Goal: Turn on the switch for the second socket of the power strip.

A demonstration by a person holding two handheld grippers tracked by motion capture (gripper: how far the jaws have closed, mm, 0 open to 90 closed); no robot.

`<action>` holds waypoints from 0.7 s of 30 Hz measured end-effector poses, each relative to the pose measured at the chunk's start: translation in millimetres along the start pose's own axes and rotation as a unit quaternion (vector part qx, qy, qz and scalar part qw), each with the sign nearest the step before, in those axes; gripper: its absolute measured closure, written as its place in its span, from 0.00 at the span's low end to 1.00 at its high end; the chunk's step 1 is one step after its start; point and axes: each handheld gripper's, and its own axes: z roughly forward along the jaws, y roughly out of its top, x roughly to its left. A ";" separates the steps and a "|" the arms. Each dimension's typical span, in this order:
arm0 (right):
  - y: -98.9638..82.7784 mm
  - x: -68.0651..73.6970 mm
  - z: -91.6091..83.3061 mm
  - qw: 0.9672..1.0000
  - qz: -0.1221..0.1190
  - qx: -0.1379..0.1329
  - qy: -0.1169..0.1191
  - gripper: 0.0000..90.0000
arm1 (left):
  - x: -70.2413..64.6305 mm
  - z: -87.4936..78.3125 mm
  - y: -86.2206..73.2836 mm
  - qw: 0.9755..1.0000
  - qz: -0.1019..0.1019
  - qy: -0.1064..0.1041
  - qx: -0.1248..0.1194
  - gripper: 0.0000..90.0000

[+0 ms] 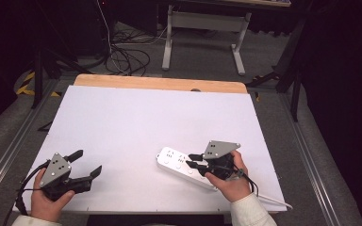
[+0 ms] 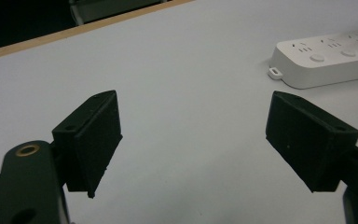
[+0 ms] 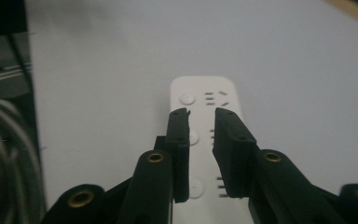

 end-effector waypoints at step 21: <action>-3.0 0.0 19.7 0.994 0.004 0.108 0.012 1.00 | -0.7 0.1 0.2 1.000 0.009 0.005 0.004 0.21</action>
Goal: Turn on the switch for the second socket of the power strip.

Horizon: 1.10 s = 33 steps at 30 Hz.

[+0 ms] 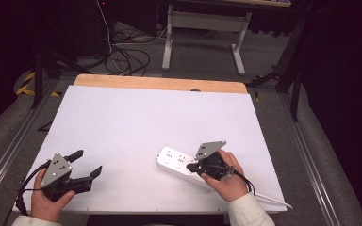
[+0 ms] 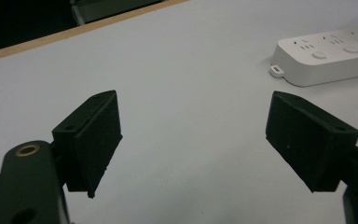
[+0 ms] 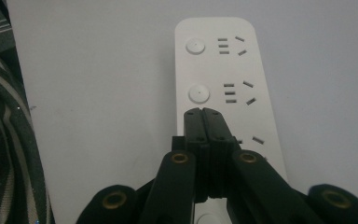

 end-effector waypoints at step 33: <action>-0.9 0.8 14.5 0.999 0.002 0.040 -0.025 1.00 | -2.1 0.7 0.0 1.000 0.003 0.002 0.002 0.21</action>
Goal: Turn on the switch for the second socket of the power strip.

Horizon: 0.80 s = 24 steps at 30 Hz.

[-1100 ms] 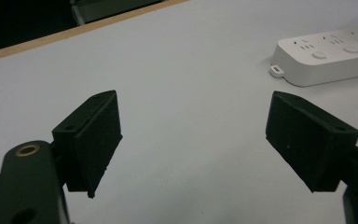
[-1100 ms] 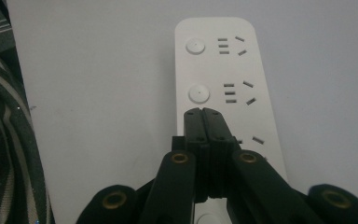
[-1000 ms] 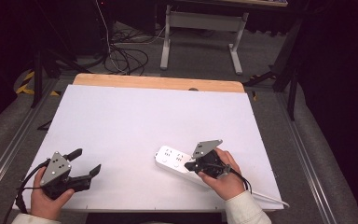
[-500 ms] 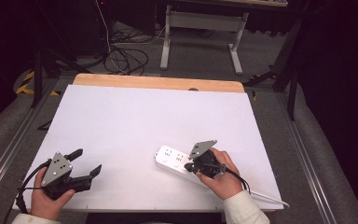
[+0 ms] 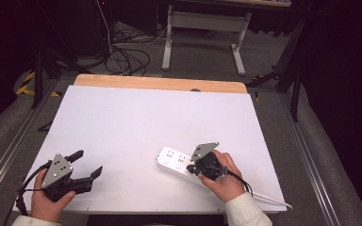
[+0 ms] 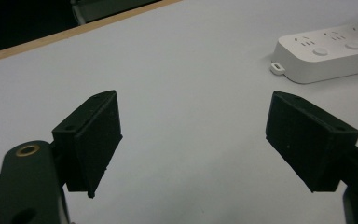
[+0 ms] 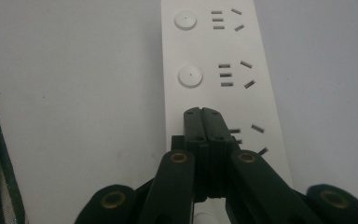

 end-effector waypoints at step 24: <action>-1.3 1.1 2.6 1.000 0.007 0.003 0.000 1.00 | 0.1 0.0 0.1 1.000 0.003 0.000 0.003 0.21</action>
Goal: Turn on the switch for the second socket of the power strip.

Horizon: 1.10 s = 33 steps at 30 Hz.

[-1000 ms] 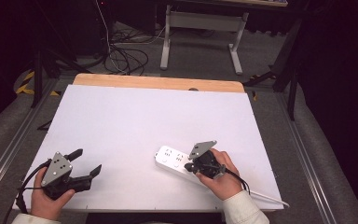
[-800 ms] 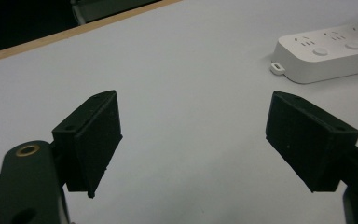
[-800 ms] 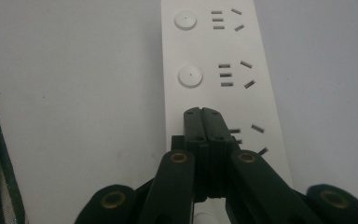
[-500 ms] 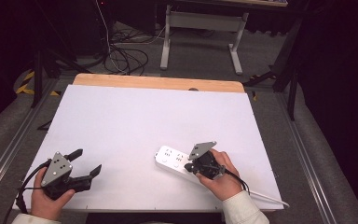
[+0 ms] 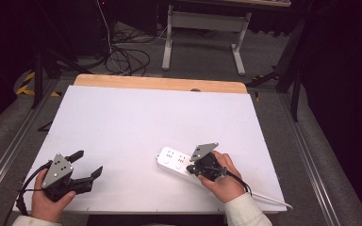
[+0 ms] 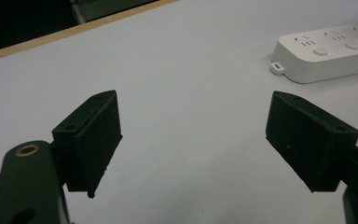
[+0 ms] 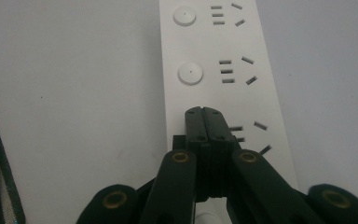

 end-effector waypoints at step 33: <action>-1.1 5.0 -7.2 1.000 -0.002 -0.026 -0.017 1.00 | 0.5 0.6 0.0 1.000 0.003 -0.002 0.001 0.21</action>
